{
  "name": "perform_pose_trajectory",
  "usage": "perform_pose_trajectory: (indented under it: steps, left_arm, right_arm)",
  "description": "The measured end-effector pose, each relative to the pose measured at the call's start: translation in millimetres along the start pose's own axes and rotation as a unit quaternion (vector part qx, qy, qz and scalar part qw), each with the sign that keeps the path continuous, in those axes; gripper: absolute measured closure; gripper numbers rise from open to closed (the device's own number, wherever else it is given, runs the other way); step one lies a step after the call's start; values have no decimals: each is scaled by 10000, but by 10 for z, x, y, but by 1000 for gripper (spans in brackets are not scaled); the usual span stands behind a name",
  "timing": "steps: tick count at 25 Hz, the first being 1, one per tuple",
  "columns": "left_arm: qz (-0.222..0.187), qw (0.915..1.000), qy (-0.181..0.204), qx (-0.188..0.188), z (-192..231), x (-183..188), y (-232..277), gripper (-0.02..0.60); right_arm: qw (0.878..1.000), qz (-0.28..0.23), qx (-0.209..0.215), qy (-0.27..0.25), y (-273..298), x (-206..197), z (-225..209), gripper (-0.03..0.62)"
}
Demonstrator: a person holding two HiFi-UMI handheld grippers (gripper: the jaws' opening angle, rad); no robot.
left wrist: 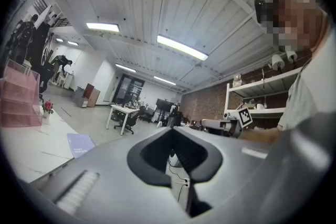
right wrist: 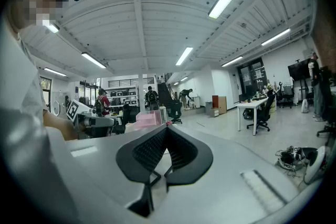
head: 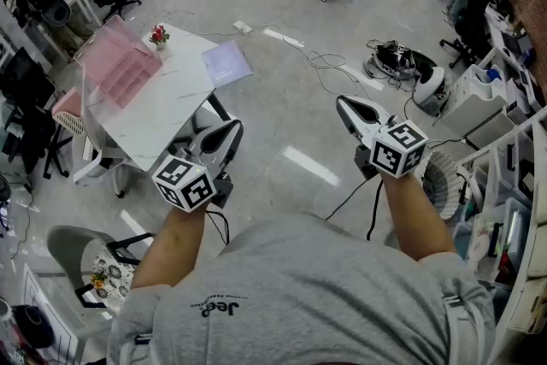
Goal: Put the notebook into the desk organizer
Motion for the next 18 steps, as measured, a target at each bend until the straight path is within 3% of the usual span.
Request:
perform_pose_trajectory:
  steps: [18]
  left_arm:
    - [-12, 9999, 89, -50, 28, 35, 151, 531]
  right_arm:
    - [9999, -101, -33, -70, 19, 35, -118, 592]
Point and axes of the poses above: the fingertips, and each gripper's own axes: y forward along the fingers, z to its left, x out of its top, the point moved 10 cm from there along -y, backward along the fingers, and after that the axes turned 2 degrees about -z, right-handed, at the moved point
